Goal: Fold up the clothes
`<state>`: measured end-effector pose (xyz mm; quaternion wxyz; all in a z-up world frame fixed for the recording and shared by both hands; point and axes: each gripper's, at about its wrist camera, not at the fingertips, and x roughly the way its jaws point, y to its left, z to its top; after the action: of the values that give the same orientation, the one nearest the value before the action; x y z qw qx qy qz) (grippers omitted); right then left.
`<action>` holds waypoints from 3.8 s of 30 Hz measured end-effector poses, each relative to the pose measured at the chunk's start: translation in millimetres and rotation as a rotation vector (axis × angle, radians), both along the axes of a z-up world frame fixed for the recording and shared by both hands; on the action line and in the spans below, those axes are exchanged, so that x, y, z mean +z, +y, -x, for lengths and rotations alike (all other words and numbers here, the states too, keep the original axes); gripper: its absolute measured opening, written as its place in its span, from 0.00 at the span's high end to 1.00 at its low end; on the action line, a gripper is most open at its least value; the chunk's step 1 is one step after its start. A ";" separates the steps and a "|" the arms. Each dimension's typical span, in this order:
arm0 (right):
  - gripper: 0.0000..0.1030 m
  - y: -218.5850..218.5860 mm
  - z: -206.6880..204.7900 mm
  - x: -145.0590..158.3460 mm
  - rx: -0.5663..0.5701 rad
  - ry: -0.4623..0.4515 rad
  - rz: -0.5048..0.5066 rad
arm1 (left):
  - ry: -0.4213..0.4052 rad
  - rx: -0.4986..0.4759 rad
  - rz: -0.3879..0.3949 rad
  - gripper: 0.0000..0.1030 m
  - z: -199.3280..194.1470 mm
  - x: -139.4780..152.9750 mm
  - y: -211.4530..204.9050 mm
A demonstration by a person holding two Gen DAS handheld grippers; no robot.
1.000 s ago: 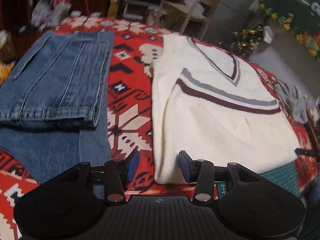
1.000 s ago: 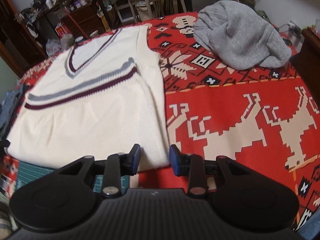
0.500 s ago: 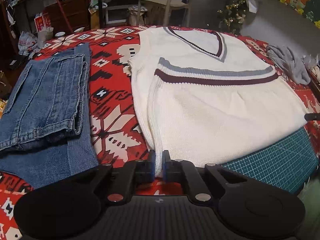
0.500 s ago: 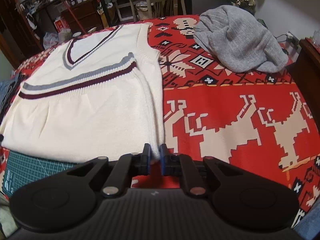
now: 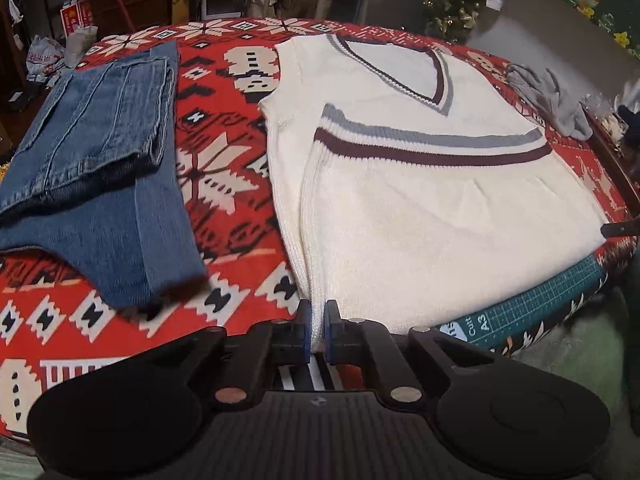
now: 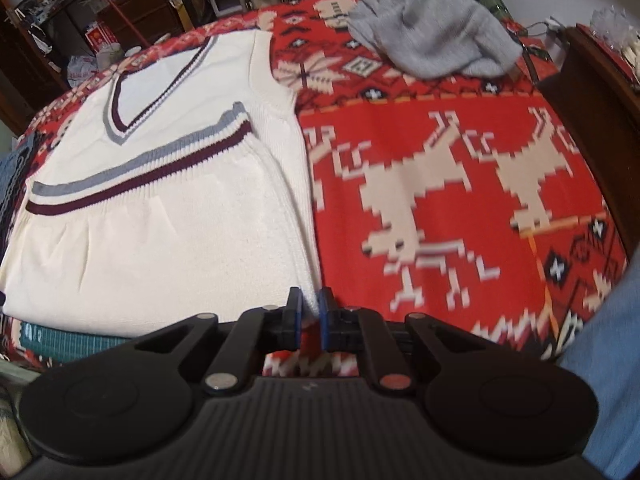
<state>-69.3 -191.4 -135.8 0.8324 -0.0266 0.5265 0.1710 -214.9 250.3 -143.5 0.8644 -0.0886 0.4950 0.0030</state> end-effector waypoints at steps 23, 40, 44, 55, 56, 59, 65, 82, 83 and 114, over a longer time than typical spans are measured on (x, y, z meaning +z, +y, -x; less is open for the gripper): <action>0.03 67.2 44.7 54.5 0.289 -0.202 -0.100 | -0.099 -0.048 -0.160 0.26 -7.9 42.7 -61.3; 0.01 131.4 67.5 63.8 0.381 -0.274 -0.067 | -0.228 -0.280 -0.320 0.24 -49.4 53.3 -140.9; 0.05 147.1 63.5 53.9 0.391 -0.272 -0.038 | -0.145 -0.235 -0.205 0.40 -63.5 43.2 -139.5; 0.55 155.0 57.1 22.2 0.378 -0.155 -0.040 | -0.003 -0.214 0.107 0.94 -79.8 16.1 -133.5; 0.55 152.8 58.6 22.5 0.363 -0.162 -0.059 | 0.004 -0.216 0.133 0.94 -78.9 14.4 -134.1; 0.65 149.4 60.6 22.5 0.341 -0.169 -0.091 | -0.005 -0.234 0.168 0.98 -75.2 13.0 -136.8; 0.96 160.3 68.6 17.3 0.419 -0.144 -0.073 | -0.006 -0.237 0.200 0.99 -75.5 8.7 -136.7; 0.95 163.6 81.1 -0.7 0.474 -0.132 0.012 | 0.032 -0.231 0.189 0.97 -57.5 -10.5 -131.0; 0.95 160.2 79.4 -2.5 0.473 -0.127 0.014 | 0.031 -0.232 0.188 0.97 -56.9 -10.6 -130.6; 0.90 97.4 43.2 -5.7 0.305 -0.102 0.077 | 0.032 -0.228 0.169 0.97 -56.8 -10.8 -135.1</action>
<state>-112.5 -94.0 -141.4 0.8207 -0.1468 0.4797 0.2736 -158.2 115.2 -154.3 0.8406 -0.1040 0.5140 -0.1356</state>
